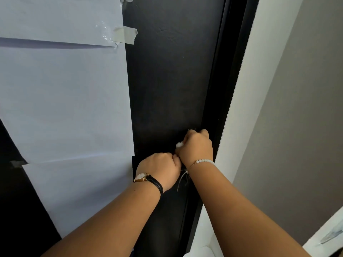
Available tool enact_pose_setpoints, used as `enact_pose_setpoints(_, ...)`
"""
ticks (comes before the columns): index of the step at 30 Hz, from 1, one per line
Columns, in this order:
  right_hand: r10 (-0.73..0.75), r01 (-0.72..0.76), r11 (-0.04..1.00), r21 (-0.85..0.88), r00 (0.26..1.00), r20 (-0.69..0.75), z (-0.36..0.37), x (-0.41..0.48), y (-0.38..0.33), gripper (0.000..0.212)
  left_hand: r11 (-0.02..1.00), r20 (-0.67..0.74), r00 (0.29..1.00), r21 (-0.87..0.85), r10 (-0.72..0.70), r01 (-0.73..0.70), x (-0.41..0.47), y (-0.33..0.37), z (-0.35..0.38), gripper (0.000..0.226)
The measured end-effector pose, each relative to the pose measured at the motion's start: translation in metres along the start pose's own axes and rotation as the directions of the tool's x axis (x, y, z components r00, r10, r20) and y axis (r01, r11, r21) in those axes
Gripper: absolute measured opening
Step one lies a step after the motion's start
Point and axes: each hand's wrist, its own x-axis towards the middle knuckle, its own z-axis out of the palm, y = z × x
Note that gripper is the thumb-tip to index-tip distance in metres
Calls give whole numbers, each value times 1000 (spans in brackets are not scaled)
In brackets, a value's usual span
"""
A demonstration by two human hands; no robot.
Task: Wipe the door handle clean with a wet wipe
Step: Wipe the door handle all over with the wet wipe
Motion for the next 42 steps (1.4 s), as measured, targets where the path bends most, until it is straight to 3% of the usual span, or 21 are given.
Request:
enact_pose_setpoints(2,8,-7,999,37,1000,-12,0,0,0,14,1000,-2,1000,-6,3,-3,0,0,0,40)
enact_pose_setpoints(4,31,-31,994,107,1000,0,-1,0,1,25,1000,0,1000,-15,4,-4,-1,-1,0,41)
enact_pose_setpoints(7,83,-87,953,289,996,25,-2,-2,8,25,1000,-7,1000,-26,4,-5,-1,-1,0,39)
enact_pose_setpoints(10,199,-185,844,503,980,27,-5,-6,19,11,1000,-14,1000,-20,15,-15,-1,0,-1,38)
enact_pose_setpoints(14,366,-298,685,665,930,39,-6,-9,35,19,1000,-13,1000,2,24,-24,-1,0,-1,38)
enact_pose_setpoints(17,445,-406,606,683,886,132,-2,-6,42,18,999,-9,1000,16,28,-28,-1,1,-1,37)
enact_pose_setpoints(19,468,-457,604,653,866,173,-1,-4,44,5,999,-7,999,21,32,-32,0,1,-1,37)
enact_pose_setpoints(24,455,-568,575,589,820,347,2,-3,47,9,998,-12,999,48,32,-31,1,1,0,40)
enact_pose_setpoints(25,447,-582,506,637,808,384,6,-6,49,8,998,-13,999,51,31,-30,1,1,1,40)
enact_pose_setpoints(29,516,-595,-35,803,677,524,19,-22,51,6,998,-13,1000,57,29,-28,2,0,2,39)
enact_pose_setpoints(30,497,-572,-120,812,673,547,20,-25,49,6,998,-12,1000,58,29,-28,2,0,2,39)
enact_pose_setpoints(31,497,-558,-113,822,684,533,23,-27,48,9,998,-12,1000,58,28,-28,2,0,3,38)
enact_pose_setpoints(35,554,-433,84,898,769,319,29,-31,43,25,998,-10,1000,57,11,-10,3,0,5,36)
enact_pose_setpoints(39,519,-295,416,860,854,42,33,-36,40,23,998,-6,1000,63,11,-11,2,0,5,37)
enact_pose_setpoints(42,503,-227,414,882,864,-13,36,-37,40,20,997,-10,1000,72,20,-20,2,1,4,40)
